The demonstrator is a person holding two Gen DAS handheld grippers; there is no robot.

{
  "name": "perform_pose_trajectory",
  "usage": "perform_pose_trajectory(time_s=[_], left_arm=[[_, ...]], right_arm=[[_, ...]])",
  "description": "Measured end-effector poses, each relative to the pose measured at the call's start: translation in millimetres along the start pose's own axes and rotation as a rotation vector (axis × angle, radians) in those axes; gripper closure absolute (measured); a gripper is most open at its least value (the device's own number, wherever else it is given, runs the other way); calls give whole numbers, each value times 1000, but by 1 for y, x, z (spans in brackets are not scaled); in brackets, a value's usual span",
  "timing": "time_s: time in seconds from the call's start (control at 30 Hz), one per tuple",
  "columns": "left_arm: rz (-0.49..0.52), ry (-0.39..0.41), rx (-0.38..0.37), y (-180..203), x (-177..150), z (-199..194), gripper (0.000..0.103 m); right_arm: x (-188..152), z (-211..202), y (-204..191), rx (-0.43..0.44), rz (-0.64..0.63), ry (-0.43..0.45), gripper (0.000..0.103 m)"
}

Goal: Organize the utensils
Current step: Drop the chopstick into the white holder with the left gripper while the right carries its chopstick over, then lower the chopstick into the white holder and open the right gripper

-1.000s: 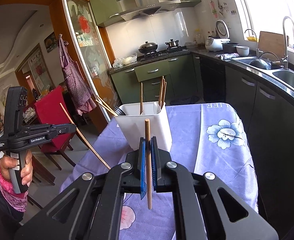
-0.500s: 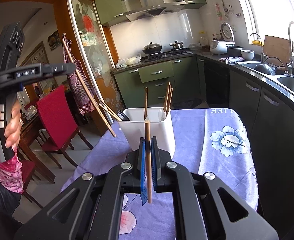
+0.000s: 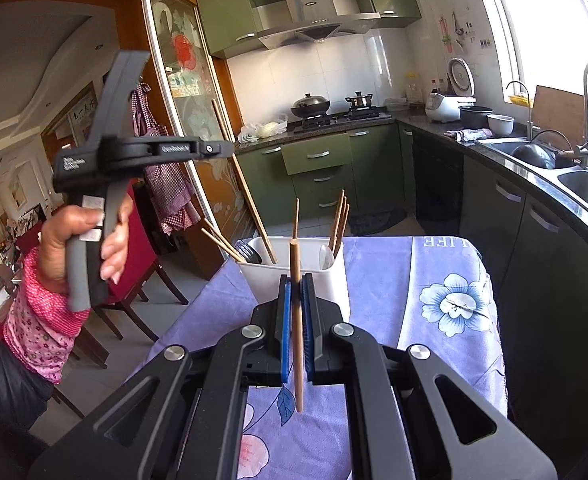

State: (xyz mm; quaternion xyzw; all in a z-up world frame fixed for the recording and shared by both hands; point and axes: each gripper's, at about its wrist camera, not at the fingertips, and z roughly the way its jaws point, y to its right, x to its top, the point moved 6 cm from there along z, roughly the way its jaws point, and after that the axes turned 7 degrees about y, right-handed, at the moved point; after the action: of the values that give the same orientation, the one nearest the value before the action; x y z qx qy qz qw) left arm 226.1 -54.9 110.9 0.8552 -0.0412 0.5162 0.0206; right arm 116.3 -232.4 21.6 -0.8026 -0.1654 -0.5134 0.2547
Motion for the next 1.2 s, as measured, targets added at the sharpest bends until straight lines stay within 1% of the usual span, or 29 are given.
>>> perform_pose_trajectory(time_s=[0.1,0.23,0.3,0.37,0.43,0.53,0.6,0.7,0.8,0.87,0.97,1.03,1.1,1.2], left_arm=[[3,-35,-5,-3,-14,15,98],[12,-121,-20,-1,-40,33,98],[5,-156,-31,-3,-52,40,91],[10,-166,-27,-5,-59,42,66],[8,-152,-25,-7,-62,37,58],[-8,-126,-43,-9,-62,20,58],[-13,-88,-42,-9,-59,2,56],[-13,-23,-43,-9,-61,-31,43],[-6,30,-34,-9,-68,-58,41],[-19,50,-31,-11,-75,-71,37],[-24,72,-17,-13,-86,-82,36],[-21,79,-3,-13,-95,-86,36],[-24,76,5,-15,-102,-85,36],[-55,50,-13,-19,-116,-81,36]], right_arm=[[10,1,-5,10,-14,8,97],[27,2,-10,26,-24,22,97],[38,4,-13,28,-34,28,97],[51,8,-18,33,-41,36,97],[66,11,-21,38,-44,47,97],[91,18,-24,54,-35,65,97],[109,22,-25,55,-33,87,97],[136,28,-29,65,-26,121,97],[163,35,-29,56,-26,150,97],[175,45,-28,42,-26,155,97],[188,66,-21,21,-23,142,97],[190,81,-16,0,-21,131,97],[189,94,-11,-9,-18,121,97],[180,114,-3,-22,-13,95,97]])
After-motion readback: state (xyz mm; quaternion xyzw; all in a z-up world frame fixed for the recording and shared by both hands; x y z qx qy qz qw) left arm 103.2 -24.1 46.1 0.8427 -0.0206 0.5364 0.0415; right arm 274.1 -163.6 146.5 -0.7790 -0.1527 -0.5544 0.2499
